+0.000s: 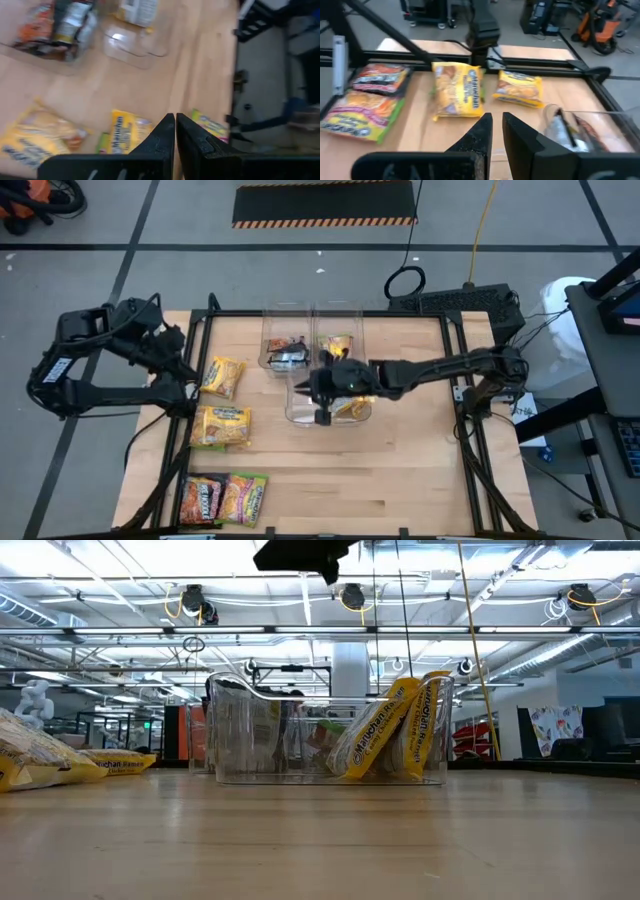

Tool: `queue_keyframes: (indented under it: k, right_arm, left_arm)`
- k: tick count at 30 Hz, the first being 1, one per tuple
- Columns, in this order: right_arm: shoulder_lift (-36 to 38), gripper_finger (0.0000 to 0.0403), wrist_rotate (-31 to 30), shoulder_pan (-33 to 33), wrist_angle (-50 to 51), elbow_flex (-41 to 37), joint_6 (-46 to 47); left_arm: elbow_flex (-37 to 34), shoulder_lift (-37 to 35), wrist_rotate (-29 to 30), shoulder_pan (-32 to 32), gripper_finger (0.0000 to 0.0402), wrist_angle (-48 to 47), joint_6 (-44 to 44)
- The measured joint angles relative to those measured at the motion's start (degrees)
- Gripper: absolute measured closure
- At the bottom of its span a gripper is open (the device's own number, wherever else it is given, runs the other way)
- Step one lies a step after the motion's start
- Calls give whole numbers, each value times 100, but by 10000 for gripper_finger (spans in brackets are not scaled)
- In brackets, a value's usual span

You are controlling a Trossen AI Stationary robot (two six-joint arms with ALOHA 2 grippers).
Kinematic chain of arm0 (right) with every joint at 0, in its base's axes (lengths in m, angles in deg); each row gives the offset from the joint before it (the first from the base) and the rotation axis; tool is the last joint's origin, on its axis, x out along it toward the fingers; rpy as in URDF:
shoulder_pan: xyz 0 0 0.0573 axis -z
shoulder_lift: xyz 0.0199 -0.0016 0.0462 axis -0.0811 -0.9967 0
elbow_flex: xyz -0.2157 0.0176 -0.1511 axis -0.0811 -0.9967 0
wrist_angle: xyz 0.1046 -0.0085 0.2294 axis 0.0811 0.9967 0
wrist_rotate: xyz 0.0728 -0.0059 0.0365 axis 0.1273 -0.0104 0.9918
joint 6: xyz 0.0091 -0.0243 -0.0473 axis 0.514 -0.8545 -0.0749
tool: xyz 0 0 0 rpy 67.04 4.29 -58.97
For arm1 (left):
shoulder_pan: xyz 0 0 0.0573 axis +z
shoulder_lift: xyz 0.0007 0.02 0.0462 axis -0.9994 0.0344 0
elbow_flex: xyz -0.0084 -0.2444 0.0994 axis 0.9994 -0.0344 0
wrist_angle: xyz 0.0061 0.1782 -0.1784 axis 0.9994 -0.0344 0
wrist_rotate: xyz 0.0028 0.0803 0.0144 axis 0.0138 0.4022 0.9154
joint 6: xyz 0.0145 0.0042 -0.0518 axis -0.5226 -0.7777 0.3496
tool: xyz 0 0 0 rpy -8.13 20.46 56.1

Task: Sort Maruchan noodles
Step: Put the yellow noodle pack into the bottom transparent bin

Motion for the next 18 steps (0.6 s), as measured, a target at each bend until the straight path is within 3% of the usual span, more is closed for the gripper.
queue_keyframes:
  k: [5, 12, 18]
  right_arm:
    - [52, 362, -37, -233, -26, -2, 0]
    - [131, 362, -71, -364, -46, -7, -164]
    - [492, 362, -533, -384, 187, -5, -286]
  left_arm:
    - [0, 20, -655, -1, 380, 0, 258]
    - [-214, 54, -921, -4, 380, 2, 685]
    - [-757, 56, -1261, -175, 380, 7, 1355]
